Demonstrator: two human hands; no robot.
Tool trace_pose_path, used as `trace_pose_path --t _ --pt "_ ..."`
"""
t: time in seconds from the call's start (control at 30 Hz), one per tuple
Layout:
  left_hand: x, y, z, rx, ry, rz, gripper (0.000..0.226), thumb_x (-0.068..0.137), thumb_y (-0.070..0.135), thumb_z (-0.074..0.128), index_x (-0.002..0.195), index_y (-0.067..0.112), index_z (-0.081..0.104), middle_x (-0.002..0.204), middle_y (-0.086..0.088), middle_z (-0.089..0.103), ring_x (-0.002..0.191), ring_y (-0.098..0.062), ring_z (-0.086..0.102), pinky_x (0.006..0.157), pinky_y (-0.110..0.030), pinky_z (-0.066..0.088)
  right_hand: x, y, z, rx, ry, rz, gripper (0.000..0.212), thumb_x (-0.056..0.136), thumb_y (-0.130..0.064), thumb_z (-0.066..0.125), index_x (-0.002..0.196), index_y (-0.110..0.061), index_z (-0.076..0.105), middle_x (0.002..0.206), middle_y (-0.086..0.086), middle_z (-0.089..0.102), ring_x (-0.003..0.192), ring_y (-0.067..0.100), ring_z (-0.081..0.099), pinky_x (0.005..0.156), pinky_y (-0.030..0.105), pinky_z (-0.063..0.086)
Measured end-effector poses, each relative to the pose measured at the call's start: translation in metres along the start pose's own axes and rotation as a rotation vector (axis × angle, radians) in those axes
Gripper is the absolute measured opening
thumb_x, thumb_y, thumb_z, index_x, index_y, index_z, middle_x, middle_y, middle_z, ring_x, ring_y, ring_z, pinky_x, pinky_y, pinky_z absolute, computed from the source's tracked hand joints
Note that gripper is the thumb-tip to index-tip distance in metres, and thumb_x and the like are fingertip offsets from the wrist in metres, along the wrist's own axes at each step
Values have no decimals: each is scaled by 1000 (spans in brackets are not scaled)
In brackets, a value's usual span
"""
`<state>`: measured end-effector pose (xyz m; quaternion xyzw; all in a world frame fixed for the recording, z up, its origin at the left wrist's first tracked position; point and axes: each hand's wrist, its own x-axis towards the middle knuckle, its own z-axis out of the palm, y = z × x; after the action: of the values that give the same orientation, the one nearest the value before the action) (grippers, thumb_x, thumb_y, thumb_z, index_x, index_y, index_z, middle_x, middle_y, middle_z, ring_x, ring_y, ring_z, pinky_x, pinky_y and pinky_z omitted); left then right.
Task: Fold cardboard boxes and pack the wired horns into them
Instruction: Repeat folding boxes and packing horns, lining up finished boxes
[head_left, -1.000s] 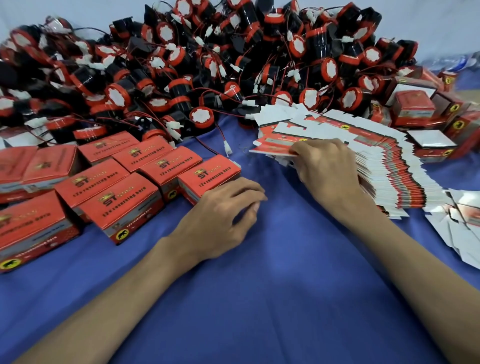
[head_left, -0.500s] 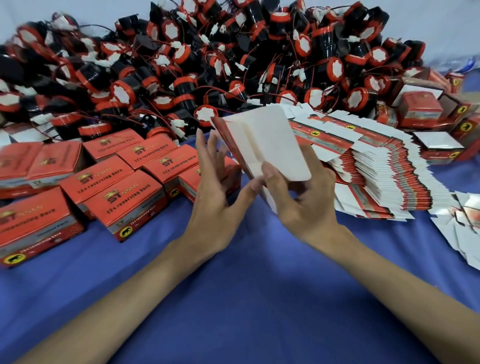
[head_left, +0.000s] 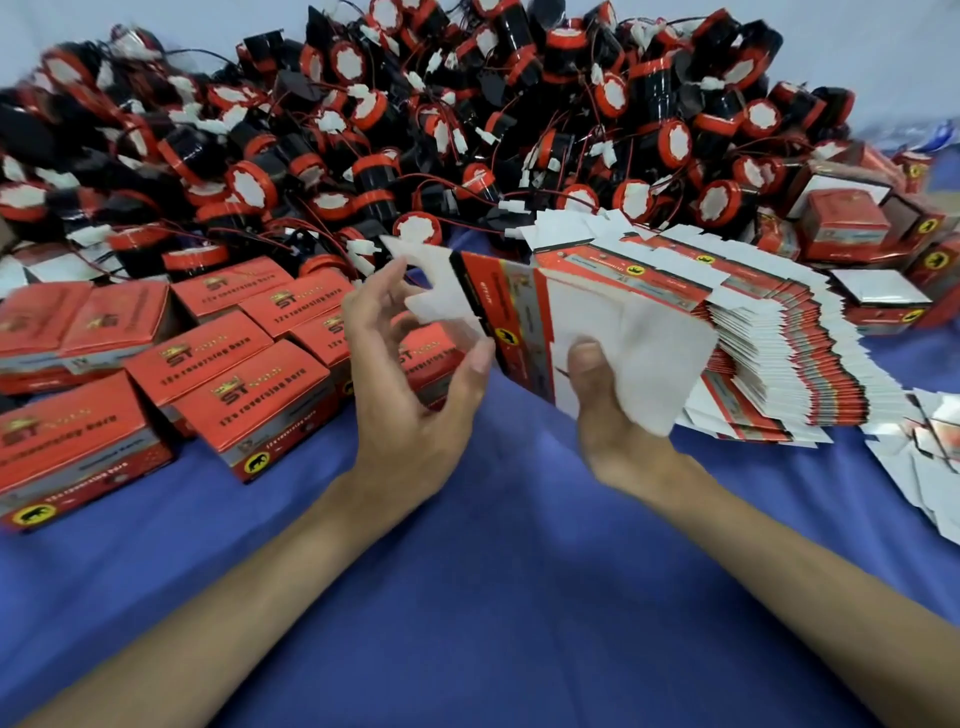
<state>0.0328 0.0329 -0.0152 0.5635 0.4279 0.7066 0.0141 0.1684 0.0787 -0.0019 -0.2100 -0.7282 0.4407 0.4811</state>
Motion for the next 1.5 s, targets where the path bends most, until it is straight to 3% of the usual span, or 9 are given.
trace_pose_path --t 0.27,0.37,0.47,0.67,0.77,0.93,1.13,1.23,1.5 --pt "-3 4 0 124 -103 -59 31 86 26 64 113 18 52 99 3 63 92 8 57 85 -15 45 32 2 -29 3 435 89 19 92 -49 52 89 -30 51 81 -26 60 75 -15 58 72 6 43" --pt "-3 3 0 253 -203 19 30 87 25 63 90 -5 66 88 -19 62 82 -16 58 74 -20 45 40 7 -38 24 415 206 50 80 -67 55 85 -18 58 72 2 63 64 16 61 62 30 50" --pt "-3 5 3 289 -235 100 30 87 21 62 82 -8 67 96 -25 49 93 -25 49 83 -23 43 41 10 -39 20 351 340 60 77 -59 60 117 -16 54 111 18 66 101 33 65 88 51 53" --pt "-8 4 -3 301 -263 19 30 93 20 45 85 -9 52 71 -12 53 64 -14 44 61 -14 34 35 16 -33 -202 99 409 93 65 -73 61 138 -20 38 125 -9 61 113 5 59 100 34 48" --pt "-8 2 -3 308 -179 45 24 93 15 40 81 -4 51 70 1 47 61 -7 39 61 -10 32 35 9 -25 -429 132 371 115 64 -77 52 152 -15 10 140 -2 28 124 -10 35 98 8 31" --pt "-6 -1 1 368 -105 201 22 87 -1 40 72 1 57 76 6 43 67 -2 30 67 -5 30 20 3 -7 -522 -1 133 92 77 -76 43 148 -18 32 149 6 27 134 17 24 110 24 28" --pt "-4 -7 1 483 -107 373 17 97 7 49 104 4 64 106 -9 62 93 -15 56 90 -3 33 14 7 -9 -137 -211 186 98 66 -72 66 146 -41 18 159 -7 19 146 8 17 110 48 37" --pt "-3 -8 0 462 -149 394 18 92 0 47 101 13 55 115 -2 54 100 -5 54 88 -3 33 12 6 -4 -117 -202 147 97 63 -66 73 137 -58 10 157 -7 25 144 7 23 108 47 39" --pt "0 -11 -3 242 -112 240 16 89 4 53 95 19 55 125 -3 45 103 13 50 63 -6 43 10 9 -1 -246 -76 34 73 93 -27 50 151 -20 6 141 -9 46 128 4 48 92 14 45"
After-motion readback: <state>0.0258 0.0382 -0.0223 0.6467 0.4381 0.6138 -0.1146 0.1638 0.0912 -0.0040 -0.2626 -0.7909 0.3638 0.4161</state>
